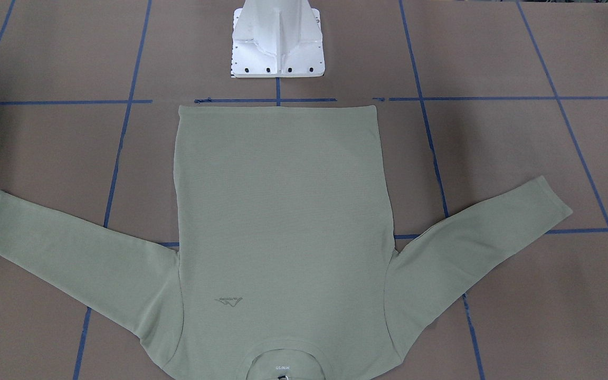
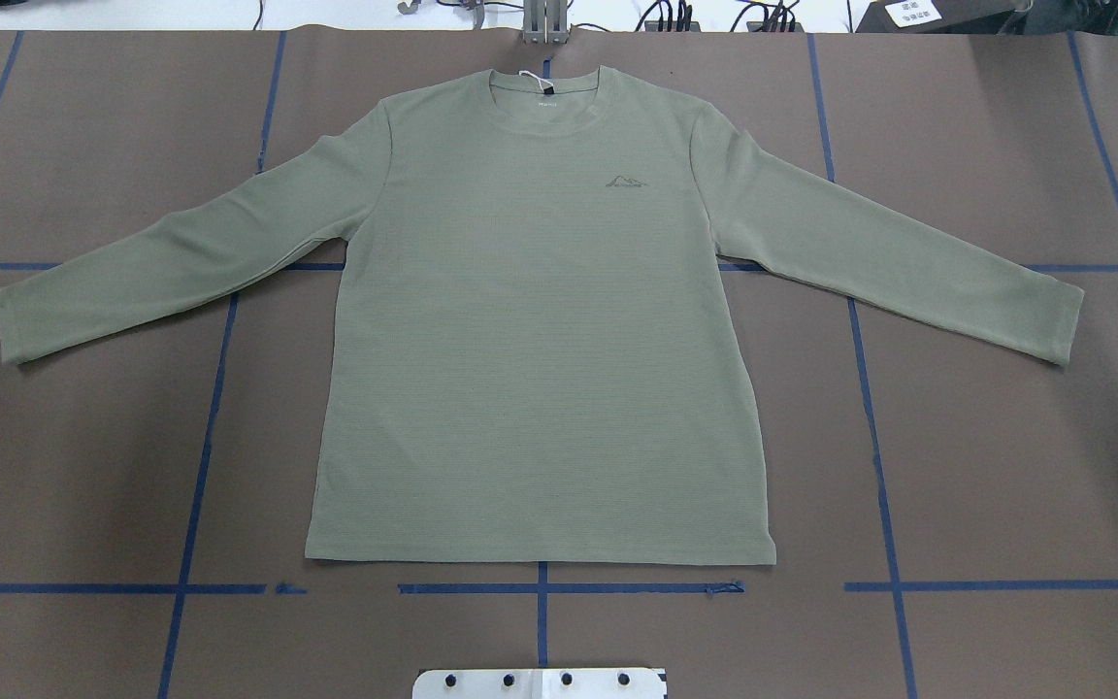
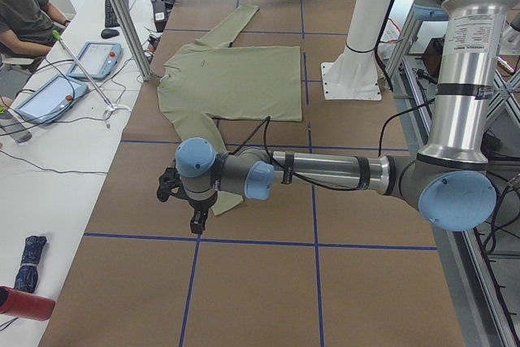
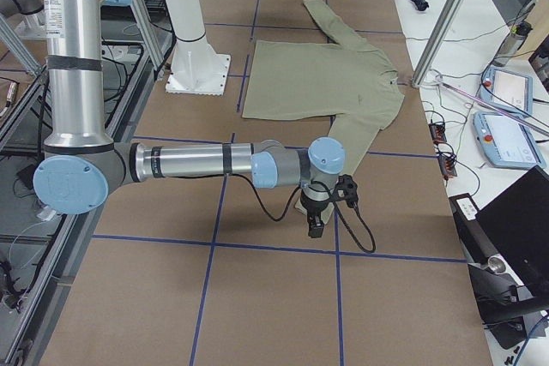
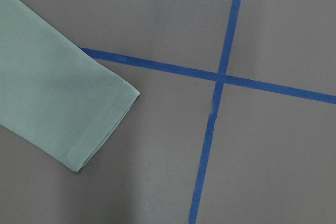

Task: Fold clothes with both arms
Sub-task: 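Move the right gripper toward the cuff of the sleeve nearest it, then grasp the sleeve cuff nearest the right gripper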

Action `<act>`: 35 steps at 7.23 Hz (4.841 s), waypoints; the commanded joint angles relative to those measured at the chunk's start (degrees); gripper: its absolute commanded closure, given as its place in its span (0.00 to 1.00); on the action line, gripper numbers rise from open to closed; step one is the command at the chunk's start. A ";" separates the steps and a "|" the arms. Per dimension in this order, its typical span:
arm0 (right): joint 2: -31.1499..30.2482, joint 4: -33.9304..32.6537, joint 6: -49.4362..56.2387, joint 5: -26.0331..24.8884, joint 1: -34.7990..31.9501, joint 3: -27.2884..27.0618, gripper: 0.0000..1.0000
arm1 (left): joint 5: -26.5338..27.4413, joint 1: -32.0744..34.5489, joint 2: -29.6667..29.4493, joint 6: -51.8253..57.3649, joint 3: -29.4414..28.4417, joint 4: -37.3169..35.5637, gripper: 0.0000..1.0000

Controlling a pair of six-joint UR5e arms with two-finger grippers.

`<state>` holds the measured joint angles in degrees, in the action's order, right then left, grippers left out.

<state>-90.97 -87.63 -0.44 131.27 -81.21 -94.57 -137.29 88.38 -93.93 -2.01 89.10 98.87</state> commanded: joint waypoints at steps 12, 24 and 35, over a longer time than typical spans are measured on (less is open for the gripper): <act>2.62 33.82 -30.56 1.37 8.26 15.09 0.05 | -2.89 -0.93 2.09 -0.10 1.69 5.72 0.00; 9.05 33.66 -37.36 -0.04 12.74 24.69 0.19 | -4.12 -0.93 3.85 -0.10 1.42 9.41 0.00; 9.15 33.49 -41.30 5.81 12.48 17.97 1.00 | -4.12 -0.93 4.20 -0.01 1.69 9.41 0.00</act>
<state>-81.56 -53.96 -40.17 133.80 -68.54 -72.34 -141.35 87.45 -89.75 -1.85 90.68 108.28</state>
